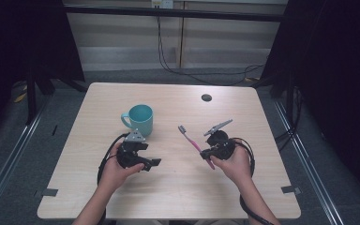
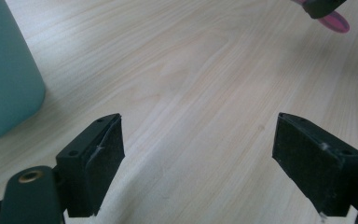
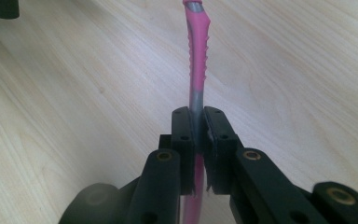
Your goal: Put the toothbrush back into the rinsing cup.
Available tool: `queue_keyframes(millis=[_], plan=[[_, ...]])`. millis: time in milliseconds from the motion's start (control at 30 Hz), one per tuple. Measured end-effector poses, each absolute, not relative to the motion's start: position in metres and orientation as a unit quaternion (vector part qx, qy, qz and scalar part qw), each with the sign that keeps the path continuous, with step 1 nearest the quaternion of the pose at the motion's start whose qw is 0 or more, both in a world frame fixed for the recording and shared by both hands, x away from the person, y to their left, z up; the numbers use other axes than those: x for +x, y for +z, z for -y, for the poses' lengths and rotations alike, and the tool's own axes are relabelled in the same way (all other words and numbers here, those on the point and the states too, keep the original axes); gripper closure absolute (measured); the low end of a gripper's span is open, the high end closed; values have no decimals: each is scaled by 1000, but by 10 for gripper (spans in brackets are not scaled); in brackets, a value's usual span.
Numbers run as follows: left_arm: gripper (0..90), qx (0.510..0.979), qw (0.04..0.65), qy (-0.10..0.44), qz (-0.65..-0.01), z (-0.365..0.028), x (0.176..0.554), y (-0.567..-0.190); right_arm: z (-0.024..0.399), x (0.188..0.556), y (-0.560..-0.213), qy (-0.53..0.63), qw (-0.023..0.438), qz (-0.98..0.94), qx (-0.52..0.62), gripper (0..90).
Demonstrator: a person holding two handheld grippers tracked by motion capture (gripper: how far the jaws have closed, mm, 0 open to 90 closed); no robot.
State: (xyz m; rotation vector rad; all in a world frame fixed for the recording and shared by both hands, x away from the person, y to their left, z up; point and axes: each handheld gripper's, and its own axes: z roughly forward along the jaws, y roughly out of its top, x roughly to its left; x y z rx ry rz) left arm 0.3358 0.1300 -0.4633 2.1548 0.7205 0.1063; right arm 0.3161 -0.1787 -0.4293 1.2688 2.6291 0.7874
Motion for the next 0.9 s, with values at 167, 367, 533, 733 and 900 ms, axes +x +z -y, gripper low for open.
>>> queue_keyframes(millis=[167,367,533,733,900], plan=[[171,860,421,47,-284,-126,341,-456,176,317,-428,269,61,-865,419,843],[175,858,422,52,-289,-122,347,-448,173,317,-429,275,62,-864,418,843],[175,853,429,50,-293,-119,352,-445,171,316,-430,287,66,-859,419,843],[175,850,434,43,-296,-115,355,-441,171,314,-429,304,72,-853,419,843],[175,848,438,40,-295,-111,357,-437,169,314,-428,312,73,-850,417,843]])
